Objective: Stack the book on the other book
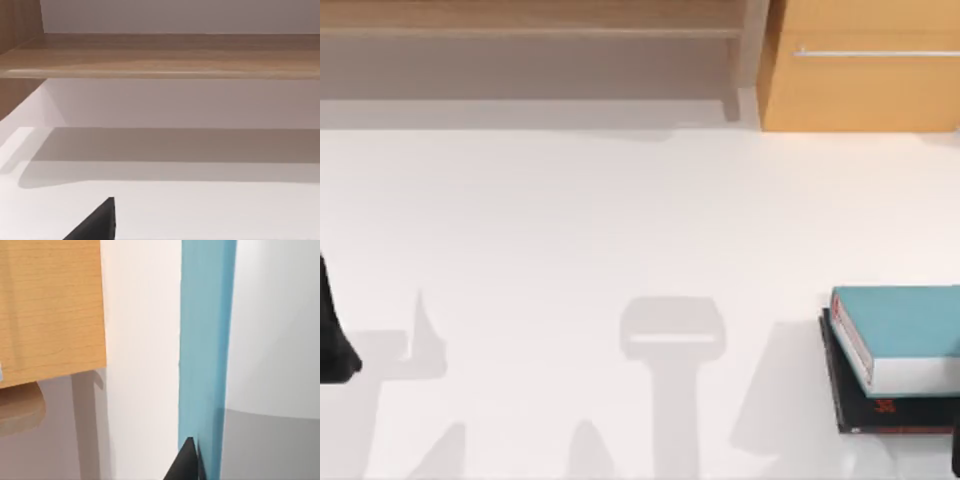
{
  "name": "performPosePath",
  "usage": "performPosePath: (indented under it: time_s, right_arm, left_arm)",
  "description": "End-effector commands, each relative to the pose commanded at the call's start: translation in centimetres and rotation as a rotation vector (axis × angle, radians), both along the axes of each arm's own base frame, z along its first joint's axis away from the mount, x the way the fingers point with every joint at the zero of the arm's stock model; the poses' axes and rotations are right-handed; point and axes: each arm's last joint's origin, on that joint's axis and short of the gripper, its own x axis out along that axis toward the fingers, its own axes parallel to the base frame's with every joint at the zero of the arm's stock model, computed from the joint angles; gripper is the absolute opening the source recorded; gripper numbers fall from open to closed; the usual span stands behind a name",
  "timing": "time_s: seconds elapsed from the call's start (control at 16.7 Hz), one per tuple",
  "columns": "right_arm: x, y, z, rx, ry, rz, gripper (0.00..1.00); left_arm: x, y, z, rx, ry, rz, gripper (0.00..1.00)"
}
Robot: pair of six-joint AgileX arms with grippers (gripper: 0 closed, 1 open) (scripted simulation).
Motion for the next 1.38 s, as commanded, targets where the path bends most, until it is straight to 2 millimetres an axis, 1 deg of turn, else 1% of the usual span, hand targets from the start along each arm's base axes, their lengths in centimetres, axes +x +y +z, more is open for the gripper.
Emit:
performPosePath:
  time_s: [0.24,1.02,1.08,1.38]
  right_arm:
    - [0.03,0.0,-0.03,0.0,0.0,0.0,0.0]
    - [0.03,0.0,-0.03,0.0,0.0,0.0,0.98]
    - [0.03,0.0,-0.03,0.0,0.0,0.0,1.0]
    - [0.03,0.0,-0.03,0.0,0.0,0.0,1.0]
  left_arm:
    - [0.0,0.0,0.0,0.0,0.0,0.0,1.0]
    - [0.0,0.0,0.0,0.0,0.0,0.0,1.0]
    - [0.0,0.0,0.0,0.0,0.0,0.0,1.0]
    - [0.0,0.0,0.0,0.0,0.0,0.0,1.0]
